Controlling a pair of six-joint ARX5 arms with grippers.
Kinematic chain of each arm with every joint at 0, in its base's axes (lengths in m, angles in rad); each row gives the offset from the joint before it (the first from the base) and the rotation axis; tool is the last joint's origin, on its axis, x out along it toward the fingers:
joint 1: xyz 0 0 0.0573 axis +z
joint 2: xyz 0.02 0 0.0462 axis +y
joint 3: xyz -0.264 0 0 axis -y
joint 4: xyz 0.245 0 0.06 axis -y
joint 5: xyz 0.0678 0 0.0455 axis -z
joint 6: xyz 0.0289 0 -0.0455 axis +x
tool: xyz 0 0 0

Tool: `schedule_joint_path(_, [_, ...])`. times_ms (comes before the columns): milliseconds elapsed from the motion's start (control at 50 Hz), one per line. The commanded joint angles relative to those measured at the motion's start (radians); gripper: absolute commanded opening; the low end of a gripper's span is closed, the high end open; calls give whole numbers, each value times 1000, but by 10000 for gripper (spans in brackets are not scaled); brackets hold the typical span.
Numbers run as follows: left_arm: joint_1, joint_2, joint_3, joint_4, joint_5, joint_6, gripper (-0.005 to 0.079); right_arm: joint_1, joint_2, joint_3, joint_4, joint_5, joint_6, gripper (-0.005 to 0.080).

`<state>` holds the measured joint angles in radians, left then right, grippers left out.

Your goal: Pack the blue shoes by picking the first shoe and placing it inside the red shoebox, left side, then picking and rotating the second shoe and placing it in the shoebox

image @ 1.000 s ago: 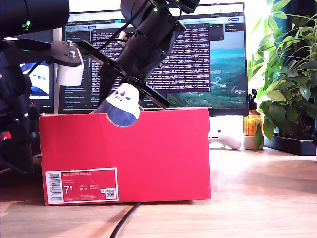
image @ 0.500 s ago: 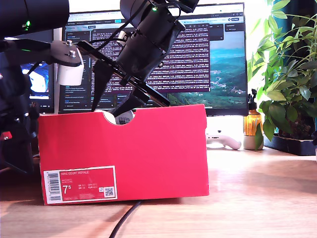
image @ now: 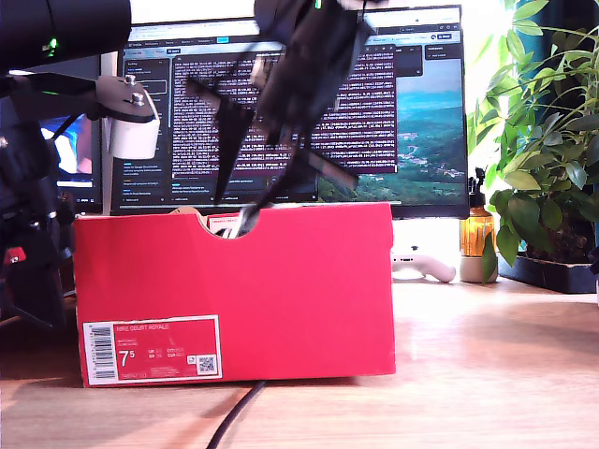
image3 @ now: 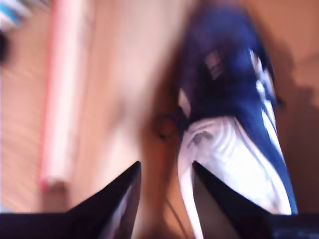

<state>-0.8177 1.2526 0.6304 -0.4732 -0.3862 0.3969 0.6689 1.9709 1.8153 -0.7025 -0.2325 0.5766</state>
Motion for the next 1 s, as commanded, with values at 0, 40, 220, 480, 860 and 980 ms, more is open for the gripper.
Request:
schedule_joint_path(0, [-2, 16, 6, 3, 13, -8, -17, 20, -32, 17, -1, 0, -10, 292])
schedule_joint_path(40, [-2, 16, 6, 3, 13, -8, -17, 27, -32, 17, -8, 0, -25, 292])
schedule_joint_path(220, [-2, 16, 6, 2, 13, -8, -17, 31, -32, 17, -101, 68, -106, 318])
schedule_joint_path(480, [-2, 16, 6, 3, 16, -8, -17, 10, -32, 17, -143, 194, -335, 265])
schedule_joint_path(860, [-2, 16, 6, 4, 17, -8, -17, -3, 60, 17, -155, 270, -441, -13])
schedule_joint_path(980, [-2, 16, 6, 4, 16, -8, -17, -5, 101, 17, -198, 273, -449, -13])
